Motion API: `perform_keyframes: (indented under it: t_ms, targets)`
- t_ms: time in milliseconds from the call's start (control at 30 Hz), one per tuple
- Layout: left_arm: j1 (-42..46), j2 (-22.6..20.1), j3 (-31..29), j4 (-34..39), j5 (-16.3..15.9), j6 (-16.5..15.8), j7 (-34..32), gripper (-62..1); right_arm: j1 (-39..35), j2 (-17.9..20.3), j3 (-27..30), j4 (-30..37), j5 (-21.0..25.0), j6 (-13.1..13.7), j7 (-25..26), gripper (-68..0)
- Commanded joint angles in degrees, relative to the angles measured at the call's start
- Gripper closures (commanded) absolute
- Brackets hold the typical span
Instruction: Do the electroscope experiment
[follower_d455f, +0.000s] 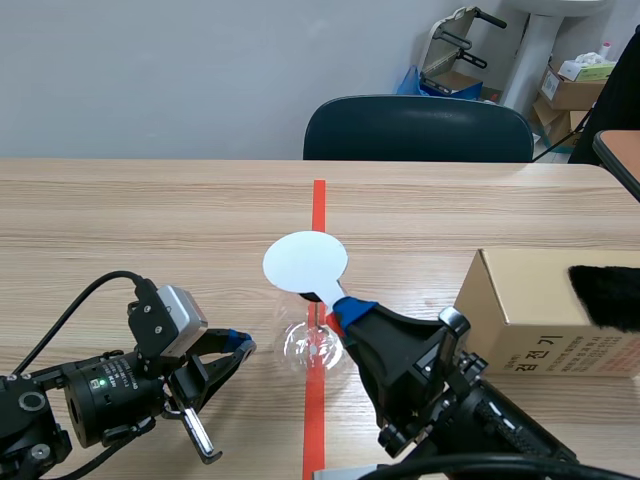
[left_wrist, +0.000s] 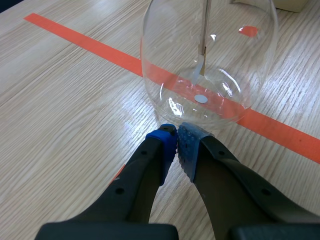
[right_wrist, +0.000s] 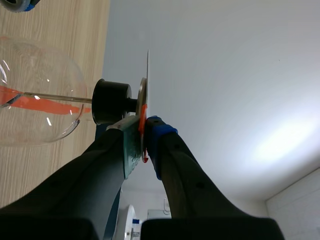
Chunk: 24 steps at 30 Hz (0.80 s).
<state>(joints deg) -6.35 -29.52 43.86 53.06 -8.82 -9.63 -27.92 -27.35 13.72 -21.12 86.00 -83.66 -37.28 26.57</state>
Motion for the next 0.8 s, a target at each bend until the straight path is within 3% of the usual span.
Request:
perform_keyframes:
  t_ms: [0, 167, 333, 767]
  targets:
    - [-0.2, 0.5, -0.3, 0.7, -0.3, -0.1, -0.9, -5.6, 0.4, 0.4, 0.1, 1.2, 0.0, -0.8, -0.2, -0.6]
    - [-0.2, 0.4, -0.3, 0.7, -0.3, -0.1, -0.5, -5.6, 0.4, 0.4, 0.1, 1.2, 0.0, -0.8, -0.4, -0.6]
    - [-0.2, 0.5, -0.3, 0.7, -0.3, -0.1, -0.6, -5.6, 0.4, 0.4, 0.1, 1.2, 0.0, -0.8, -3.8, -0.6]
    - [-0.2, 0.4, -0.3, 0.7, -0.3, -0.1, -0.5, -5.6, 0.4, 0.4, 0.1, 1.2, 0.0, -0.8, -24.1, -0.6]
